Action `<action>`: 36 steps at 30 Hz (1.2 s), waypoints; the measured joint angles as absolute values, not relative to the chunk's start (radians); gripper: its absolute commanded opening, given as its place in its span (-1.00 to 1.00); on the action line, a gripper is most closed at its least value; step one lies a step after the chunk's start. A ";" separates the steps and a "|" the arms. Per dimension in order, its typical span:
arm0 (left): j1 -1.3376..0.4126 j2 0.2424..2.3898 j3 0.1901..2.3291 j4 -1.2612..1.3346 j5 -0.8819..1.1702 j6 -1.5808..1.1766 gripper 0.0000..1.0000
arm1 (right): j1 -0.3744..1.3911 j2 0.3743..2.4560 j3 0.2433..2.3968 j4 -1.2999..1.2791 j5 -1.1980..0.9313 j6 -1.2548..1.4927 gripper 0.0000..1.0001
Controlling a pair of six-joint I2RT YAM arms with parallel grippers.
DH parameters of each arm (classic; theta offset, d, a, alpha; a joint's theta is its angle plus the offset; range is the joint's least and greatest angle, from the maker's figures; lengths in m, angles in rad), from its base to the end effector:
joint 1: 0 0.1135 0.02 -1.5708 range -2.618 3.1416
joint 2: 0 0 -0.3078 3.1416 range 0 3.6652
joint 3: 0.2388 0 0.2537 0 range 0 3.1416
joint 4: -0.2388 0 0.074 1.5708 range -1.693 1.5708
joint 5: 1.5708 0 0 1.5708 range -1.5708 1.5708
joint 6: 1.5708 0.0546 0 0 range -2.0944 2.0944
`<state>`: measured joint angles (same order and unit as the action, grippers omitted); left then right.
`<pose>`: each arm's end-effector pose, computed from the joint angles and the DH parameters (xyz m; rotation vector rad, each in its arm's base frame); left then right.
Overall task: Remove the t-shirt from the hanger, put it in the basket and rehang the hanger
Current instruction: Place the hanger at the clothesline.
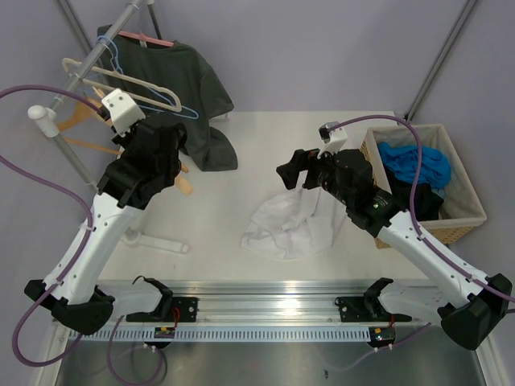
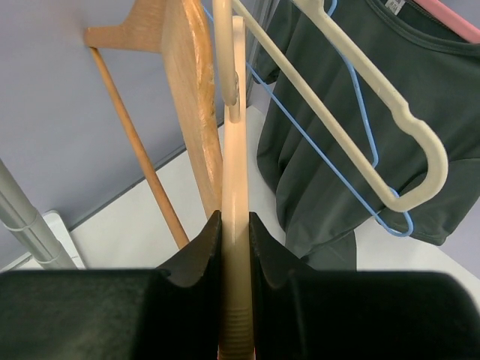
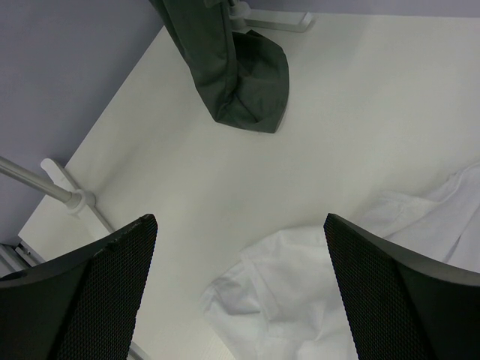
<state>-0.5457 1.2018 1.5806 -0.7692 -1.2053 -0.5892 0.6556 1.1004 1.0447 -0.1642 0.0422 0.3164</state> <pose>0.1994 -0.0614 0.5119 -0.7534 1.5454 0.3438 0.2039 0.1539 0.4060 -0.2797 1.8177 0.6538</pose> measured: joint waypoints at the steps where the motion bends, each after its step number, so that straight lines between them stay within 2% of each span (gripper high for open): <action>1: -0.545 1.208 1.584 -0.769 -1.204 -0.586 -1.00 | 0.656 1.100 1.045 -0.163 0.042 0.316 0.99; 18: -0.537 1.237 1.662 -0.767 -1.054 -0.556 -1.00 | 0.656 1.159 1.047 -0.170 0.036 0.310 0.99; 36: -0.537 1.122 1.567 -0.772 -0.992 -0.521 -1.00 | 0.656 1.155 1.049 -0.170 0.014 0.311 0.99</action>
